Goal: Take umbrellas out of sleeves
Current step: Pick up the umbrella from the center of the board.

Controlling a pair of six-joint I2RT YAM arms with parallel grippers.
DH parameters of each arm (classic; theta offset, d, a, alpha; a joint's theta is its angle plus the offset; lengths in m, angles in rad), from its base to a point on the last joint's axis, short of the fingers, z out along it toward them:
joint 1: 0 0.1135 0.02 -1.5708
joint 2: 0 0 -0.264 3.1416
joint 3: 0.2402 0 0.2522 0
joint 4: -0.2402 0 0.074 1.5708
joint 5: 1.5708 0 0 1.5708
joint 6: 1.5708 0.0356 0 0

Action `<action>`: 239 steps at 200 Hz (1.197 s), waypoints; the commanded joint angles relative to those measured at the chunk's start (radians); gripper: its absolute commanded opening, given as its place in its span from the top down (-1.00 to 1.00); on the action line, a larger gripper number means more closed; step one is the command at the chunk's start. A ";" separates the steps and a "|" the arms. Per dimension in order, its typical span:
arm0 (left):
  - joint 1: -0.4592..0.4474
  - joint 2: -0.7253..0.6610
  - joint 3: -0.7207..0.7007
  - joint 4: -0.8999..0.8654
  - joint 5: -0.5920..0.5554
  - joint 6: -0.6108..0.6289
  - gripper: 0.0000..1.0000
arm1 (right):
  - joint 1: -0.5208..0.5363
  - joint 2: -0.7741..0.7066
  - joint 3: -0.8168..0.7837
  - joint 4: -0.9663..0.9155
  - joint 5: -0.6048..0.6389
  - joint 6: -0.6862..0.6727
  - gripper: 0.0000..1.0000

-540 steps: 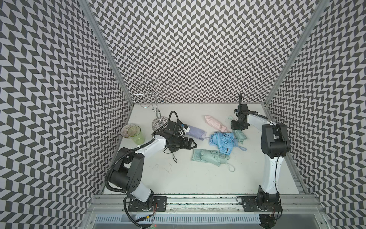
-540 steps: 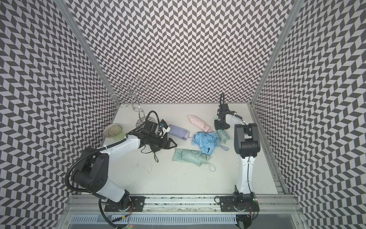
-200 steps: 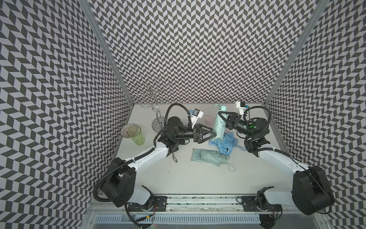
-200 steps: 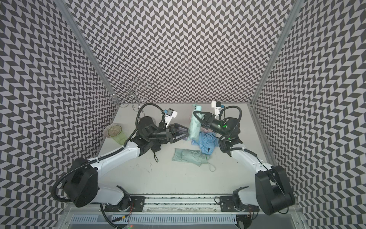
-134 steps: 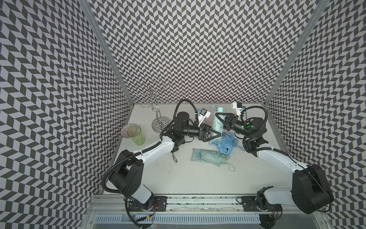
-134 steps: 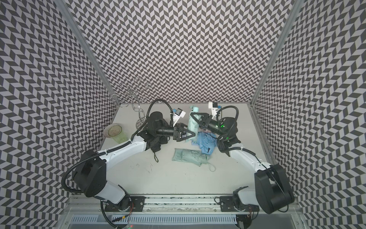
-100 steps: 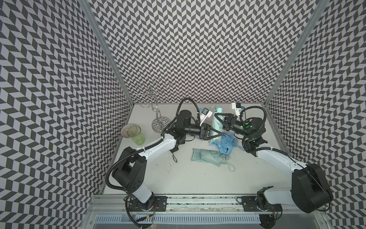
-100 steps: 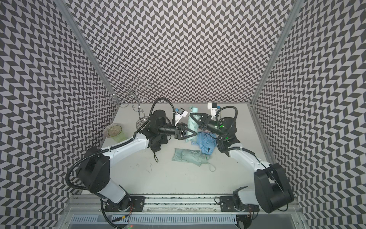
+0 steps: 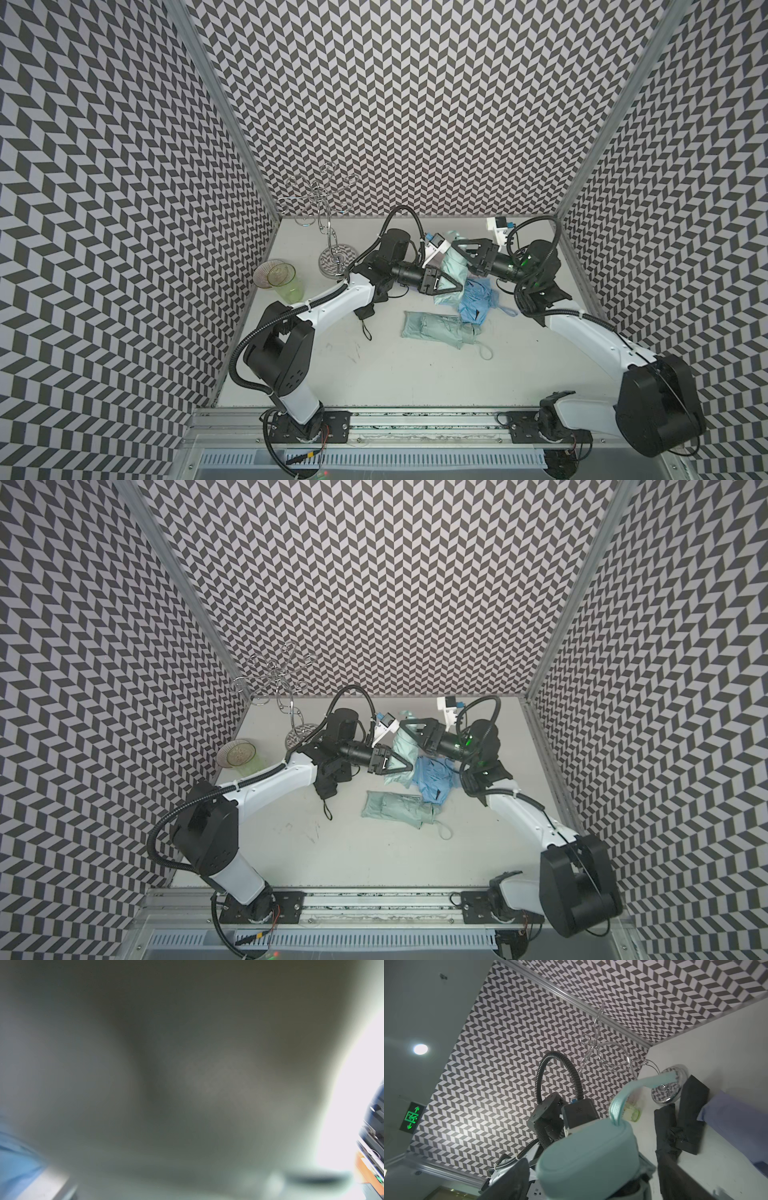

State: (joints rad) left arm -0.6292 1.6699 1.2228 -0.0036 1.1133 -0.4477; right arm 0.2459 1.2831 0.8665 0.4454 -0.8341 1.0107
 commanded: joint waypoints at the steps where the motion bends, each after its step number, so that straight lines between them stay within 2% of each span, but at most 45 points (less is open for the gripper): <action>1: 0.008 -0.011 0.043 -0.090 0.099 0.114 0.59 | -0.117 -0.048 0.085 -0.286 -0.111 -0.299 -1.00; 14: 0.007 -0.011 0.043 -0.108 0.129 0.116 0.57 | -0.166 -0.009 0.132 -0.379 -0.216 -0.400 -1.00; 28: 0.007 -0.008 0.048 -0.124 0.165 0.112 0.56 | -0.166 0.035 0.176 -0.461 -0.326 -0.506 -0.99; 40: 0.007 -0.006 0.064 -0.162 0.180 0.128 0.55 | -0.163 0.059 0.175 -0.498 -0.386 -0.539 -1.00; 70: 0.007 -0.003 0.108 -0.301 0.199 0.218 0.54 | -0.110 0.046 0.106 -0.348 -0.443 -0.476 -0.99; 90: 0.006 -0.006 0.113 -0.326 0.200 0.236 0.54 | -0.067 0.069 0.144 -0.434 -0.431 -0.555 -0.99; 123: 0.001 -0.007 0.109 -0.325 0.201 0.234 0.54 | -0.012 0.086 0.151 -0.359 -0.422 -0.503 -0.91; 160: 0.000 -0.009 0.109 -0.323 0.205 0.232 0.54 | 0.007 0.101 0.141 -0.332 -0.417 -0.478 -0.54; 170: 0.000 -0.012 0.107 -0.324 0.204 0.234 0.54 | 0.006 0.101 0.138 -0.332 -0.418 -0.476 -0.49; 191: 0.001 -0.013 0.102 -0.322 0.203 0.235 0.53 | 0.000 0.095 0.137 -0.341 -0.429 -0.482 0.04; 211: 0.006 -0.011 0.101 -0.322 0.203 0.236 0.45 | -0.009 0.095 0.133 -0.346 -0.443 -0.477 0.41; 223: 0.011 -0.009 0.099 -0.322 0.198 0.235 0.32 | -0.012 0.088 0.102 -0.285 -0.439 -0.415 0.56; 239: 0.019 -0.009 0.098 -0.320 0.196 0.233 0.24 | -0.019 0.071 0.035 -0.106 -0.432 -0.268 0.68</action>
State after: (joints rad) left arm -0.6090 1.6707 1.2945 -0.3622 1.2453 -0.2317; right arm 0.2314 1.3720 0.9791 0.1226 -1.2587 0.6296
